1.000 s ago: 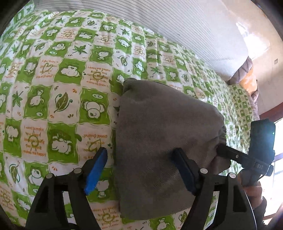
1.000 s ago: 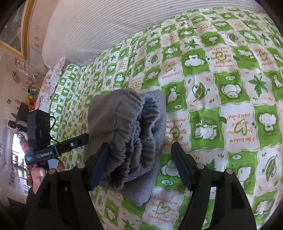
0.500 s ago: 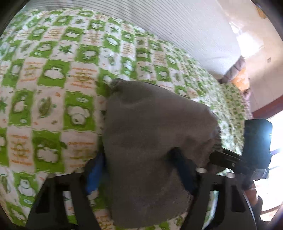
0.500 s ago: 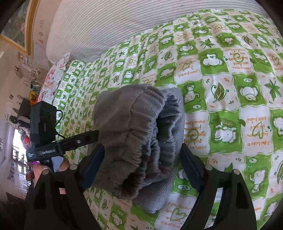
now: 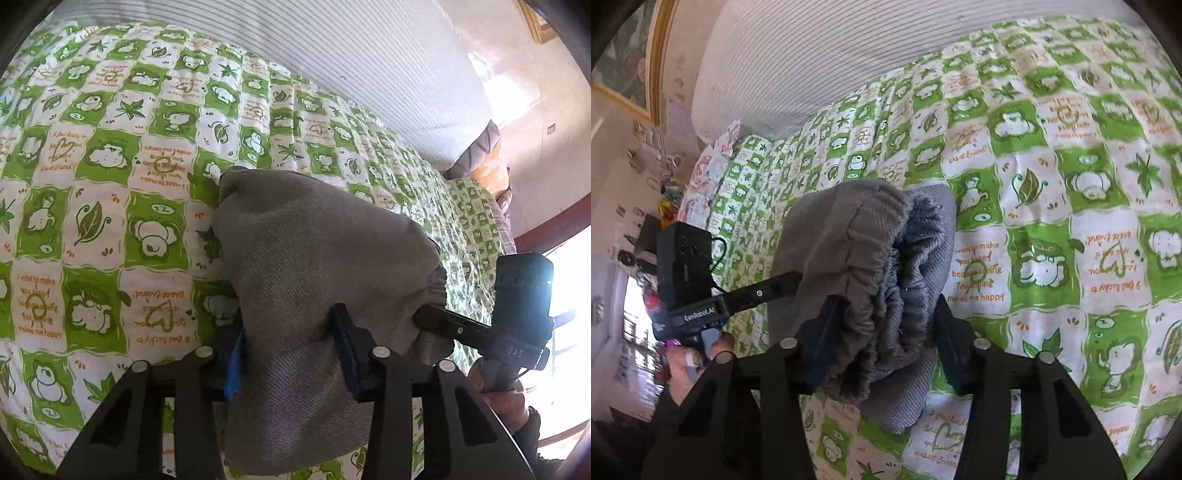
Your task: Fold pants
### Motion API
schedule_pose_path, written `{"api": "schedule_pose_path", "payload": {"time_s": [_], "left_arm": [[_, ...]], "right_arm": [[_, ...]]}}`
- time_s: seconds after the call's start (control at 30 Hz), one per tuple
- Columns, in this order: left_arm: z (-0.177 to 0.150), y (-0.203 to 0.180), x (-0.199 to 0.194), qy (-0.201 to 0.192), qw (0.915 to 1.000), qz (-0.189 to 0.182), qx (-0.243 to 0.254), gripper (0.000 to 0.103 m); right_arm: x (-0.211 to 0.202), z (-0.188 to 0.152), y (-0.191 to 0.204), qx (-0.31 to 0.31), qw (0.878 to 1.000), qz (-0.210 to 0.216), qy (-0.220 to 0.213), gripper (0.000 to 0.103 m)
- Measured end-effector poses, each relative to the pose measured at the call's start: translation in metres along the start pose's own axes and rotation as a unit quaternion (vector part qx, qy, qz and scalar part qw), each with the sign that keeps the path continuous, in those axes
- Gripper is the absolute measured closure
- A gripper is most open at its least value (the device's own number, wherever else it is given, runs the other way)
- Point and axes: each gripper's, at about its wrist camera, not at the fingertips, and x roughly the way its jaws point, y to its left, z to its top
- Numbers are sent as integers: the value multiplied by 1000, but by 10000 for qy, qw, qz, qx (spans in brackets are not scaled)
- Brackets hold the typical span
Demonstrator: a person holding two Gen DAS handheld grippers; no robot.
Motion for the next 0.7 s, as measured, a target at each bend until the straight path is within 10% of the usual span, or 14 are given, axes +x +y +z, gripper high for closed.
{"api": "schedule_pose_path", "payload": {"time_s": [0.7], "left_arm": [[-22, -35, -37, -461, 9934, 936, 483, 75]], "right_arm": [[-11, -11, 39, -645, 9972, -311, -221, 64]]}}
